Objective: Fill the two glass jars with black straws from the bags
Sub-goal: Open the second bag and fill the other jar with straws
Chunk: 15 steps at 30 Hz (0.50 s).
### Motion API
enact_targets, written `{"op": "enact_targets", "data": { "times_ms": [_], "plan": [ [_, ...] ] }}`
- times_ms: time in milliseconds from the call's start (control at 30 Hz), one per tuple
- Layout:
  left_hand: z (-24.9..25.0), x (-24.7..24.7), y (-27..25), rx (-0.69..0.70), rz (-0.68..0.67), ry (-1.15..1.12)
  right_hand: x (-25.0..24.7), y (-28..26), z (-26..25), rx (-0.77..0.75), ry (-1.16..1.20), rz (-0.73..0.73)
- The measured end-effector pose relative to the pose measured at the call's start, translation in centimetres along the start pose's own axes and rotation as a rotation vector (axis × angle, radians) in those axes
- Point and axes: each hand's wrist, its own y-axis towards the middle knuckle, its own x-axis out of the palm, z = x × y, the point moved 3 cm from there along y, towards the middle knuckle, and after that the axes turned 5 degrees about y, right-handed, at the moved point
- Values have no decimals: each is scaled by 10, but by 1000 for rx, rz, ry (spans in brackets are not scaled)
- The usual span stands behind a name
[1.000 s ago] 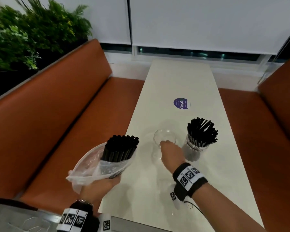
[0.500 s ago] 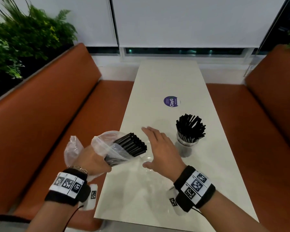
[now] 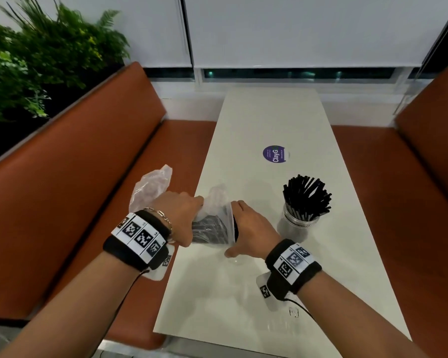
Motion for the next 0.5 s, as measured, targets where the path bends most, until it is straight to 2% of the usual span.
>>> {"op": "enact_targets", "data": {
  "times_ms": [233,500],
  "plan": [
    [6,-7,11,28,-25,48,9,3,24,-21,212,48],
    [9,-22,21,90,28,88,19,19,40,22,219,6]
  ]
}}
